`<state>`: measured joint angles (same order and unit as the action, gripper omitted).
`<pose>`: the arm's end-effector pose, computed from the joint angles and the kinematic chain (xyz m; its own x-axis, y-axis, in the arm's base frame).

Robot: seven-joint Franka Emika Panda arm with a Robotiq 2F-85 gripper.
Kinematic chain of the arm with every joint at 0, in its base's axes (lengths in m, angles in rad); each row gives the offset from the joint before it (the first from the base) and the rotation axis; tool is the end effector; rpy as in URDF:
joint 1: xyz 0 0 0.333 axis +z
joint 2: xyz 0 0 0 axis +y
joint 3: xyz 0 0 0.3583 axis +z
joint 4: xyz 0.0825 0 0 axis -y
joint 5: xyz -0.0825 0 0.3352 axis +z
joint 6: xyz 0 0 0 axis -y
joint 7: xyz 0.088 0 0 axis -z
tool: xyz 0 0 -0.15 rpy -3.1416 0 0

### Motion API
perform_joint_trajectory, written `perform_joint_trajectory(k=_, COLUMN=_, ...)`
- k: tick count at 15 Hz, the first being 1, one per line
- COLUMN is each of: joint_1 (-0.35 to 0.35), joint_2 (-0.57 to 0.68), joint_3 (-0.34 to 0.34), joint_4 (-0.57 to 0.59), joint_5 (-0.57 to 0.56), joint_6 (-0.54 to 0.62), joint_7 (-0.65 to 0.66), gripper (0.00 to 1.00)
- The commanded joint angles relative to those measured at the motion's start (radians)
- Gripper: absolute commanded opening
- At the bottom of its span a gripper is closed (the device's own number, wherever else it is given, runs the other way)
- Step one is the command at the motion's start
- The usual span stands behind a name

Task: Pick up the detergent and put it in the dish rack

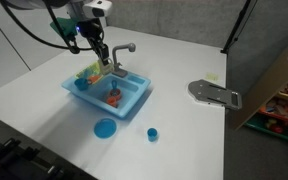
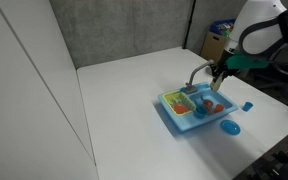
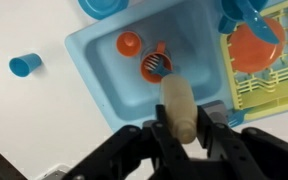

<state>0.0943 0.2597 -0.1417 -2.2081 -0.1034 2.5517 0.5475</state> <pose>0.5451 -0.0253 0.3070 0.8700 -0.4780 0.1210 -0.4858 -0.8730 0.0441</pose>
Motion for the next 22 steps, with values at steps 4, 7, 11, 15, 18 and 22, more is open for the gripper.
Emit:
perform_joint_trajectory(k=4, joint_1=0.048, joint_2=0.097, joint_3=0.037, joint_4=0.171, joint_5=-0.021, joint_6=-0.072, joint_7=0.032, gripper=0.10)
perform_joint_trajectory(k=7, joint_1=0.087, joint_2=0.146, joint_3=0.025, joint_4=0.243, joint_5=-0.042, joint_6=-0.112, joint_7=0.082, gripper=0.10)
perform_joint_trajectory(k=11, joint_1=0.135, joint_2=0.202, joint_3=0.015, joint_4=0.339, joint_5=-0.090, joint_6=-0.192, joint_7=0.196, gripper=0.10)
perform_joint_trajectory(k=15, joint_1=0.154, joint_2=0.243, joint_3=0.037, joint_4=0.405, joint_5=-0.084, joint_6=-0.251, joint_7=0.255, gripper=0.10)
perform_joint_trajectory(k=18, joint_1=0.156, joint_2=0.269, joint_3=0.052, joint_4=0.418, joint_5=-0.068, joint_6=-0.235, joint_7=0.275, gripper=0.10)
perform_joint_trajectory(k=22, joint_1=0.153, joint_2=0.292, joint_3=0.065, joint_4=0.404, joint_5=-0.048, joint_6=-0.189, joint_7=0.299, gripper=0.10)
